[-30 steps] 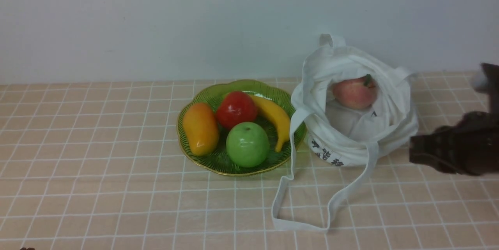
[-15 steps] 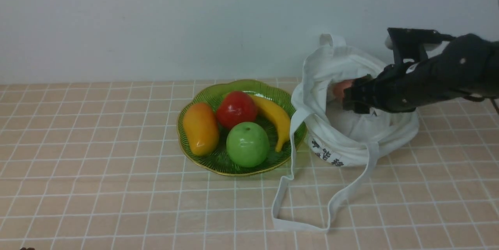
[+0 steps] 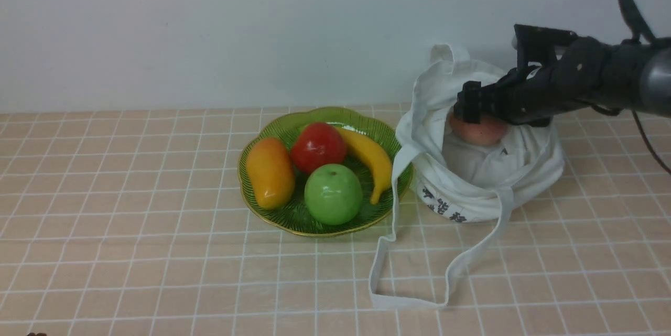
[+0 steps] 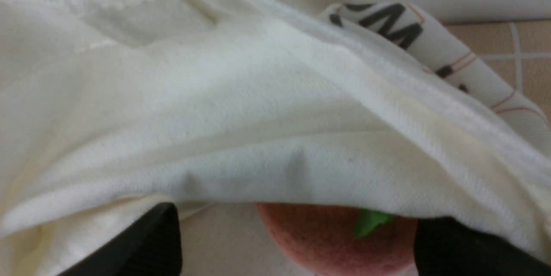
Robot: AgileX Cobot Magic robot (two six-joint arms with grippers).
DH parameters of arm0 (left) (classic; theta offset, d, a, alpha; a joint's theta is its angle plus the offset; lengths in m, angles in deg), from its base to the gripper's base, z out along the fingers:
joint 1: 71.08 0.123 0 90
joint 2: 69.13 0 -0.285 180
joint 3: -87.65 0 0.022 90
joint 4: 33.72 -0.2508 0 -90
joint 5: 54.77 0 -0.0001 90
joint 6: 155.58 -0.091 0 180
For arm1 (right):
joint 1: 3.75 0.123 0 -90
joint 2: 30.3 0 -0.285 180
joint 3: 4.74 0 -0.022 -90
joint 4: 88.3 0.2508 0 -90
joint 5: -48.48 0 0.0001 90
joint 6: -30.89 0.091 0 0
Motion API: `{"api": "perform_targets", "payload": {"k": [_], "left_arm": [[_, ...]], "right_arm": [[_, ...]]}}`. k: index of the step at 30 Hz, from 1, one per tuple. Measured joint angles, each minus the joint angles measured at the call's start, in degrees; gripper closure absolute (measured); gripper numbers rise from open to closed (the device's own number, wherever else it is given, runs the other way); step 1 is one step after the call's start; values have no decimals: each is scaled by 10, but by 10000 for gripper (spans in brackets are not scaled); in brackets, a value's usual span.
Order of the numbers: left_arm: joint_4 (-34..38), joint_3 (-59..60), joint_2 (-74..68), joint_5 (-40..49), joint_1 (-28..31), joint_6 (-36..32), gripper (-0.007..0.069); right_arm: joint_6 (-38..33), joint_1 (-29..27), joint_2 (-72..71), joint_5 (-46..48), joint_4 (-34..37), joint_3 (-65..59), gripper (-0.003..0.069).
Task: Take the fruit out of the bag on the brown coffee tablecloth and place them on the plate.
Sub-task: 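Reach into the cloth bag and grasp the peach with the right gripper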
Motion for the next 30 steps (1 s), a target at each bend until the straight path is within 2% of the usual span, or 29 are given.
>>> {"api": "perform_targets", "payload": {"k": [6, 11, 16, 20, 21, 27, 30], "left_arm": [[0, 0, 0, 0, 0, 0, 632], [0, 0, 0, 0, 0, 0, 632], [0, 0, 0, 0, 0, 0, 632], [0, 0, 0, 0, 0, 0, 632], [0, 0, 0, 0, 0, 0, 632], [0, 0, 0, 0, 0, 0, 632], [0, 0, 0, 0, 0, 0, 632]], "right_arm": [[-11, 0, 20, -13, -68, 1, -32], [-14, 0, 34, -20, -84, 1, -29], [-14, -1, 43, -27, -87, 2, 27], [-14, -1, 43, -26, -88, 3, 167], [-14, -1, 43, -26, -88, 3, 183], [-14, -1, 38, -5, -88, 4, 183], [-14, -1, 22, 34, -88, 4, 183]]}}
